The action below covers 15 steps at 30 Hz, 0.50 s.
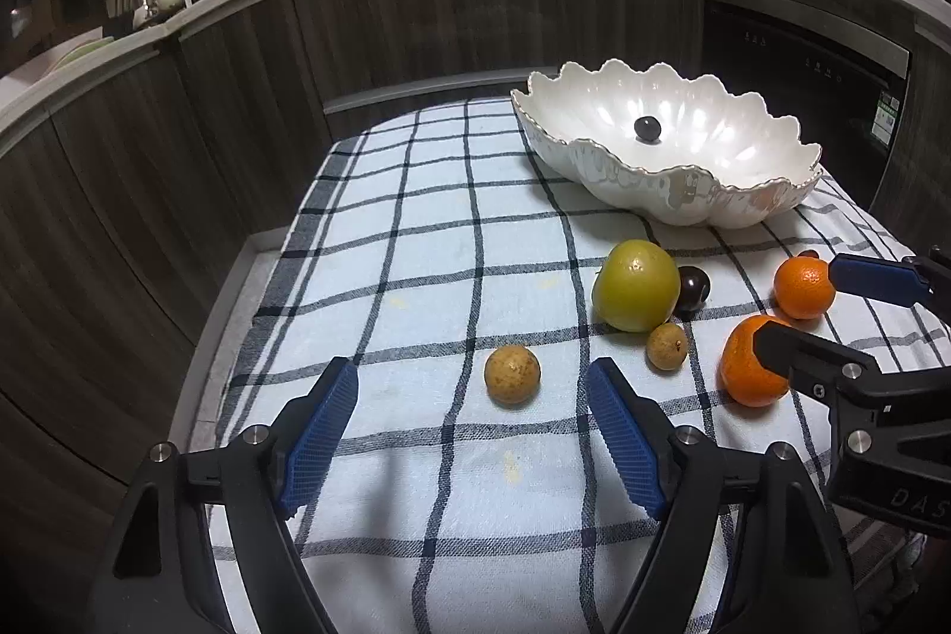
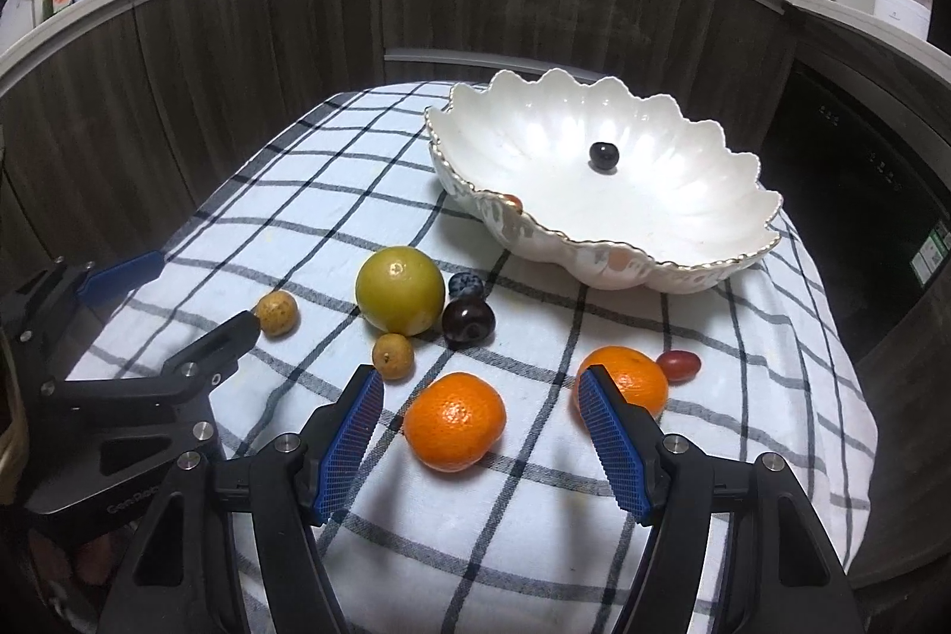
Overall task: Organize fruits
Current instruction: 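Lower the right tool onto a mandarin orange and close its fingers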
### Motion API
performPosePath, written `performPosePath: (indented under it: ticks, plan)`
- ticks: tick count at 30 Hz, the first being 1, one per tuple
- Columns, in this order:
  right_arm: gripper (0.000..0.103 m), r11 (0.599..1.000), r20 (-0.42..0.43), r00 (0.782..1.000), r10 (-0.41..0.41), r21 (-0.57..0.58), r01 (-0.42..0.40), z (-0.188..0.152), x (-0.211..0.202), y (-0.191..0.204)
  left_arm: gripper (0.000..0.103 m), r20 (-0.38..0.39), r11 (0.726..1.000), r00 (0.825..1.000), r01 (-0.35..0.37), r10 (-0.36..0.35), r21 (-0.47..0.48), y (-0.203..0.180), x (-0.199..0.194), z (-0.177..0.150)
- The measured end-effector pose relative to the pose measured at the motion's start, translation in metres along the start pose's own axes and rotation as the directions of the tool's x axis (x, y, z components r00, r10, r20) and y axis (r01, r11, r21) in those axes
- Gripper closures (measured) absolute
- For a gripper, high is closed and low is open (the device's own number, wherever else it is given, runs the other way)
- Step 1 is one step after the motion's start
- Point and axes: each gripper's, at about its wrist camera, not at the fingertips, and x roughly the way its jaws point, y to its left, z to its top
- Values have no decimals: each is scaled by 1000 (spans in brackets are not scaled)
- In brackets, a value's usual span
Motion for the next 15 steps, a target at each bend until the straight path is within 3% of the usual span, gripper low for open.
performPosePath:
  ticks: [4,7,15]
  plan:
    - [34,1000,-8,1000,3,-3,-3,-1,5,1,25,-14,1000,1000,10,-10,-2,0,7,-1]
    - [34,1000,-19,1000,9,3,-9,-1,9,1,31,-31,1000,999,22,-22,-5,-1,14,-1]
    - [34,999,-44,999,31,17,-30,-5,21,0,32,-58,999,997,42,-43,-8,-4,25,-4]
